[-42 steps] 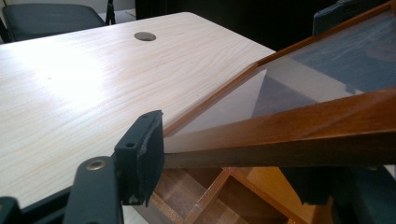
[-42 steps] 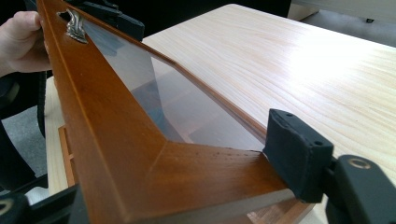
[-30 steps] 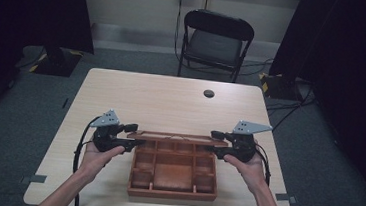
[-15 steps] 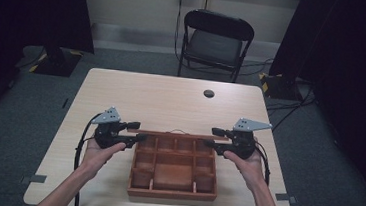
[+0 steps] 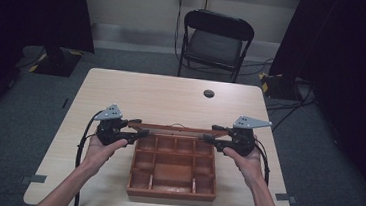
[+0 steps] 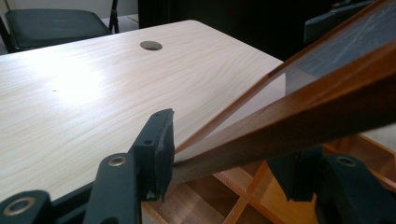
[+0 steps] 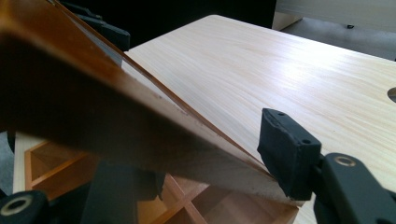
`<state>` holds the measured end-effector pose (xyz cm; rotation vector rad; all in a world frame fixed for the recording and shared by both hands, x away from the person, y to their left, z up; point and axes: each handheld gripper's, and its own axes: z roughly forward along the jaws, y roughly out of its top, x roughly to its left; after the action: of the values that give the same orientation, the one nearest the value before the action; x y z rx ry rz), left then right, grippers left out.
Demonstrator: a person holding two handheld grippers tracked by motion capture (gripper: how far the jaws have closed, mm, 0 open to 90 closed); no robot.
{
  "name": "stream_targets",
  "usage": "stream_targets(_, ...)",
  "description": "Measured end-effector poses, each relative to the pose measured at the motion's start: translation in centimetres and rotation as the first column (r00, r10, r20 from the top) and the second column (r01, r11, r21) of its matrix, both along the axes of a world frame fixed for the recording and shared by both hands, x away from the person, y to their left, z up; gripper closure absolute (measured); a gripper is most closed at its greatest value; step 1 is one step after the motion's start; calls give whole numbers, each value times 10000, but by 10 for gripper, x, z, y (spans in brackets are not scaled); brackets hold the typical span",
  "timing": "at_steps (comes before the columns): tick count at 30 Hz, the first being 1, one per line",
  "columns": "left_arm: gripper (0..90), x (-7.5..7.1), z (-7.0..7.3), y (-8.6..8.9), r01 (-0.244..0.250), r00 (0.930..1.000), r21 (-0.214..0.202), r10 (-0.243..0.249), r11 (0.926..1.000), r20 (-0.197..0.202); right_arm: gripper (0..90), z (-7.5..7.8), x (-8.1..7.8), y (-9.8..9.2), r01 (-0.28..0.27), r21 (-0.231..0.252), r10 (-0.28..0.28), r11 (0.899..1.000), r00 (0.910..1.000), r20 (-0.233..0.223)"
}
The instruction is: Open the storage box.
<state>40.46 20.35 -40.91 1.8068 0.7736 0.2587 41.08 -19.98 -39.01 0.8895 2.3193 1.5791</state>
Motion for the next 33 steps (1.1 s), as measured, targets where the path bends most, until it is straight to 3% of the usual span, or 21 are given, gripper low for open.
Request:
stream_targets(10, 442, 11, 1, 1, -1, 9998, -102, 0, 9999, -184, 463, -1, 6, 4, 77, -8, -77, 10000, 10000, -55)
stream_targets(17, 457, 17, 0, 1, -66, 10000, -238, 65, 9997, -64, 471, -4, 10, 2, 455, 81, -455, 9989, 9989, -69)
stream_targets(23, 446, 22, -6, -4, -2, 9999, -24, 2, 10000, -148, 483, -7, 12, -1, 559, 80, -558, 9984, 9983, -155)
stream_targets(33, 468, 26, -8, -3, -121, 9999, -77, 121, 9999, -90, 488, -10, 17, -1, 845, 200, -842, 9962, 9963, -164)
